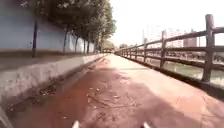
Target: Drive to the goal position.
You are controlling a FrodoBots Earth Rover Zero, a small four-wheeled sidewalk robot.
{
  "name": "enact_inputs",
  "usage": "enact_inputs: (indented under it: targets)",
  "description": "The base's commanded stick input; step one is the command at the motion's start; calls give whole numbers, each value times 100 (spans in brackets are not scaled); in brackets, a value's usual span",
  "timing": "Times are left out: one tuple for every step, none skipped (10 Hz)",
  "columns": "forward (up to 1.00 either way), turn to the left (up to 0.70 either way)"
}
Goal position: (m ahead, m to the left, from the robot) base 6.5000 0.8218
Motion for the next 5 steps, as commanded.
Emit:
enact_inputs:
  targets:
    - [70, 0]
    - [70, 0]
    - [70, 0]
    - [70, 0]
    - [70, 0]
